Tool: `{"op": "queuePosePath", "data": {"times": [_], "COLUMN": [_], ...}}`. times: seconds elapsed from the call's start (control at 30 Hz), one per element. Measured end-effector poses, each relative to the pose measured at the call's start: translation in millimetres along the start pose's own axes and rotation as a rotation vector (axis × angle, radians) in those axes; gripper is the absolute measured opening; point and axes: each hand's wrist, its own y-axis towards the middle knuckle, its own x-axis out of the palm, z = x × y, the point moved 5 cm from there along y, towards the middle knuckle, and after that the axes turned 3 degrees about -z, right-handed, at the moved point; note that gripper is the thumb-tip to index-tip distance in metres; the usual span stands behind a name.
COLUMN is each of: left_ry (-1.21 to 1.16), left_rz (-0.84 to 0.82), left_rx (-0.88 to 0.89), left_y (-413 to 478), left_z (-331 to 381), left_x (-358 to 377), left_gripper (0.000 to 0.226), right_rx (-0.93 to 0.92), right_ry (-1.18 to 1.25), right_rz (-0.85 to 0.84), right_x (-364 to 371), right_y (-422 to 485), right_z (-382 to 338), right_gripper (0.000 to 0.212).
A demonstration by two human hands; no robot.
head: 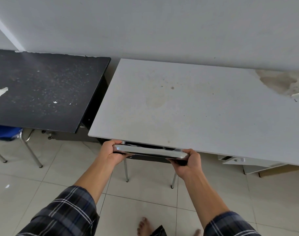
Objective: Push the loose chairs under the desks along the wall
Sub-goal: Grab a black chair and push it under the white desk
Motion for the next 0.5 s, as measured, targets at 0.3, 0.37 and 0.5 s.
{"op": "queuePosePath", "data": {"times": [0.3,0.37,0.5], "left_ry": [0.018,0.02,0.098], "left_rz": [0.012,-0.018,-0.038], "left_rx": [0.068,0.097,0.122], "left_y": [-0.1,-0.7,-11.2], "left_z": [3.0,-3.8,-32.9], "left_x": [-4.3,-8.1,-8.8], "left_gripper": [0.004,0.018,0.054], "right_rx": [-0.007,0.008,0.013], "right_ry": [-0.085,-0.184,-0.382], "right_rz": [0.006,0.004,-0.024], "right_x": [1.4,-2.0,-16.7], "right_y": [-8.8,-11.7,-22.9], "right_z": [10.6,11.4,10.4], "right_gripper": [0.017,0.02,0.037]}}
